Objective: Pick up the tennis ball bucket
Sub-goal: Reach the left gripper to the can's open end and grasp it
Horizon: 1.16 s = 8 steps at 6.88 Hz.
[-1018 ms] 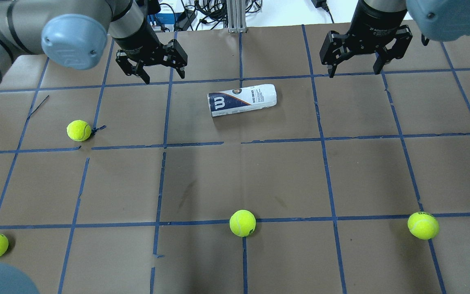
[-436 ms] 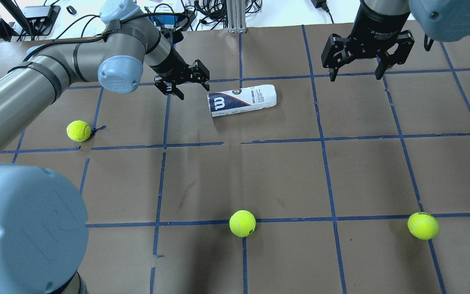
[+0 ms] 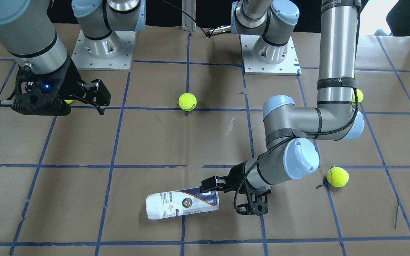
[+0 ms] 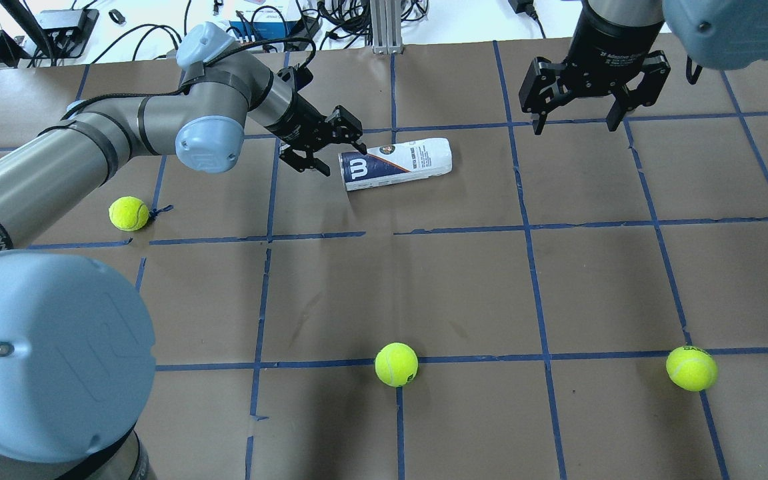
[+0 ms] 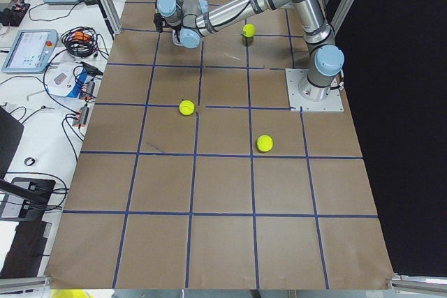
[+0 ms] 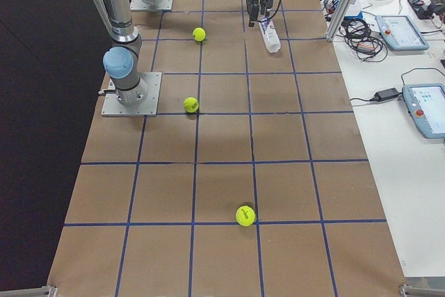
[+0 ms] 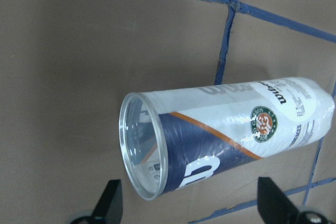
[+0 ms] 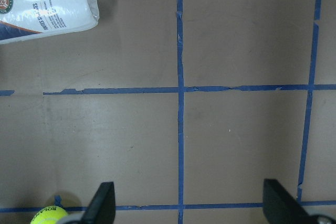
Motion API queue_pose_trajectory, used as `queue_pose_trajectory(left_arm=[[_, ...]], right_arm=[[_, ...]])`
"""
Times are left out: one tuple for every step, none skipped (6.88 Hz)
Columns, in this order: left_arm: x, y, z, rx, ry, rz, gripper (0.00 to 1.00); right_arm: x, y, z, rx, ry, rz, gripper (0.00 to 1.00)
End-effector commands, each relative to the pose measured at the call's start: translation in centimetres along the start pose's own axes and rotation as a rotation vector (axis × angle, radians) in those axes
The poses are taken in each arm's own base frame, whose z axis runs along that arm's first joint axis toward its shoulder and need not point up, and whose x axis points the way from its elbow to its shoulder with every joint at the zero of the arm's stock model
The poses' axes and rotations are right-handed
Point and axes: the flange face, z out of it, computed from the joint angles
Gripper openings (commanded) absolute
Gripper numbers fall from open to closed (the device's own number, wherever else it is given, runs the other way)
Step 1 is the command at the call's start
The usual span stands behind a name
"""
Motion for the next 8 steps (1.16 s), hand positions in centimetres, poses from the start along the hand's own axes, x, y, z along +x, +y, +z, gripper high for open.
queue_pose_trajectory(left_arm=[[-0.7,-0.5,1.9,-0.004,0.026,-0.006,0.91],[-0.3,-0.4,2.8,-0.040,0.143,-0.020,0.85],[-0.1,-0.6,2.8,-0.042,0.156,-0.021,0.66],[0.0,-0.8,2.7,-0.033,0.159,-0.005,0.51],[0.3,-1.3,2.4,-0.022,0.161,0.006,0.45],[0.9,-1.1,1.5,-0.010,0.168,0.003,0.25],[2.0,-0.8,0.0,0.001,0.205,-0.007,0.08],[4.0,-0.1,-2.5,0.010,0.272,-0.033,0.03]], right_arm=[[0.1,0.0,0.1,-0.003,0.000,0.001,1.00],[0.1,0.0,0.1,-0.003,-0.001,-0.004,1.00],[0.1,0.0,0.3,-0.006,-0.001,-0.004,1.00],[0.1,0.0,0.5,-0.011,-0.001,-0.002,1.00],[0.2,0.1,0.7,-0.014,-0.003,-0.001,1.00],[0.1,0.0,0.7,-0.015,-0.003,0.001,1.00],[0.1,0.1,0.8,-0.017,-0.003,0.001,1.00],[0.1,0.1,0.8,-0.017,-0.003,0.002,1.00]])
